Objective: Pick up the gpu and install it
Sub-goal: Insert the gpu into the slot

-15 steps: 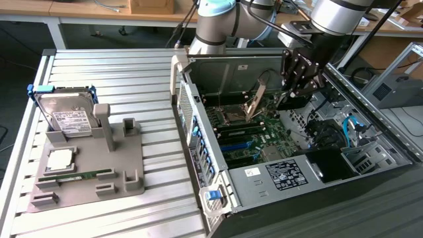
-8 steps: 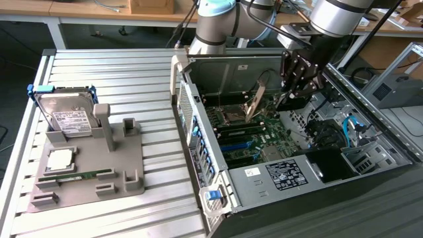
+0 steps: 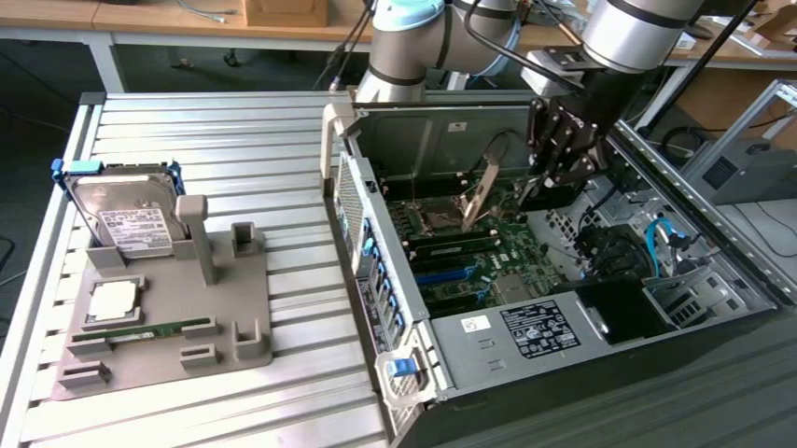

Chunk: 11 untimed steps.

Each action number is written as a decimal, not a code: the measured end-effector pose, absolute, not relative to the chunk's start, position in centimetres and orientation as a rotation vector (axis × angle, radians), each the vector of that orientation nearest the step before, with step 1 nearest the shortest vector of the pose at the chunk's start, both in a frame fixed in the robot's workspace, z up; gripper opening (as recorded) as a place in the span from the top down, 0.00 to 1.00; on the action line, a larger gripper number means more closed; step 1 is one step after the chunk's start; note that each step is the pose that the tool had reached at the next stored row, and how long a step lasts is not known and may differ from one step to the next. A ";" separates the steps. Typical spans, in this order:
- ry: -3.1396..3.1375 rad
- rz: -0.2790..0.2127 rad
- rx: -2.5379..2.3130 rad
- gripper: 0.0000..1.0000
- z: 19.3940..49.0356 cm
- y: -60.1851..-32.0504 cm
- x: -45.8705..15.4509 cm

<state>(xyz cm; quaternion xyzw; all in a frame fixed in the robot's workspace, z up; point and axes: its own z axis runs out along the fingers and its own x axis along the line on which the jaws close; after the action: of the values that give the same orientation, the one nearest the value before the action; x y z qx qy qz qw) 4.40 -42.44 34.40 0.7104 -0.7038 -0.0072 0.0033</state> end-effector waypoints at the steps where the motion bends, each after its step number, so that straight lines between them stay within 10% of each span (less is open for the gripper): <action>1: -2.206 -0.023 2.227 0.73 34.4 -42.4 4.4; 11: -2.205 -0.020 2.226 0.73 33.9 -42.5 4.4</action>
<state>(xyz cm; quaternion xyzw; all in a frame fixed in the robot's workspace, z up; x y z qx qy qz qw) 4.40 -42.49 33.86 0.7104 -0.7038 -0.0064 0.0041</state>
